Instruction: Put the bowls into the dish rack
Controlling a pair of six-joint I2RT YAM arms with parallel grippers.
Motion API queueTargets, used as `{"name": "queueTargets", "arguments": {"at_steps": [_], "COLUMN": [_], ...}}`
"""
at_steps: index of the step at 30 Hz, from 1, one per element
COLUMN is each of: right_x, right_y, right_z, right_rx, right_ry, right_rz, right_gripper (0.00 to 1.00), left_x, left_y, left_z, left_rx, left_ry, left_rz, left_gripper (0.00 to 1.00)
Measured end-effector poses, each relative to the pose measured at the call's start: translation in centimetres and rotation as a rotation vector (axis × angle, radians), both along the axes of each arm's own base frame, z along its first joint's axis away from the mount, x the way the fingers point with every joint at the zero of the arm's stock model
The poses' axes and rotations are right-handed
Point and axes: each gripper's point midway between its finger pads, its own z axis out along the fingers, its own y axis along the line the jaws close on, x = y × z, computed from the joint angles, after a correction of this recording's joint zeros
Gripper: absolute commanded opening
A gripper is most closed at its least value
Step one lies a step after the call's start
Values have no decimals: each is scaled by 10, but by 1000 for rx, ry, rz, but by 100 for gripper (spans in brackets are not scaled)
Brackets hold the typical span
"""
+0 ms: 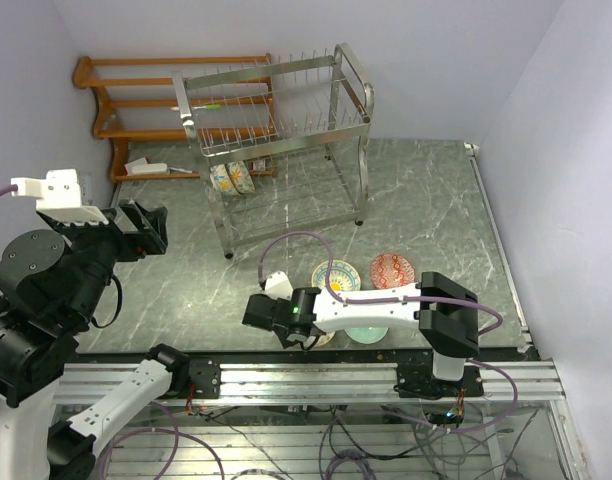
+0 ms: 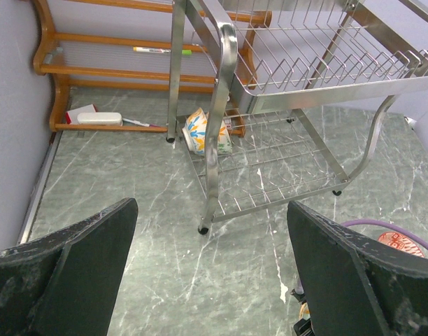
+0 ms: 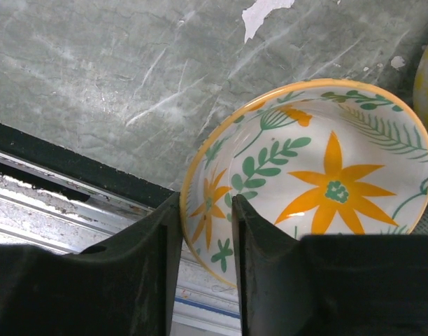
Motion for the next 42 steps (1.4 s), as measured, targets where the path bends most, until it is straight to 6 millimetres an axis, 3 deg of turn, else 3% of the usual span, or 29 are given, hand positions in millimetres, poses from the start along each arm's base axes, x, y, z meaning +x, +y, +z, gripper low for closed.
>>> {"name": "queueTargets", "arguments": {"at_steps": [2, 5, 17, 24, 27, 32, 38, 42], "right_x": [0, 2, 3, 0, 12, 55, 91, 111], "right_y": [1, 0, -2, 28, 40, 45, 56, 66], "right_z": [0, 0, 18, 60, 87, 128, 153, 153], "right_rx": [3, -6, 15, 230, 398, 657, 870, 978], "right_ry": [2, -11, -26, 32, 71, 134, 222, 305], "right_rz": [4, 17, 51, 77, 70, 57, 121, 165], "right_gripper": [10, 0, 0, 0, 0, 0, 0, 0], "left_x": [0, 0, -2, -5, -5, -6, -9, -9], "left_y": [0, -1, 0, 3, 3, 8, 13, 17], "left_z": [-1, -1, 0, 2, 2, 7, 14, 19], "left_rx": [-3, -8, -25, -32, -32, -37, -56, -61], "left_ry": [3, 5, -3, -12, -13, -26, -47, -55], "left_rz": [0, 1, 3, 11, 14, 32, 60, 84], "left_gripper": [99, 99, 99, 99, 99, 100, 100, 99]}}
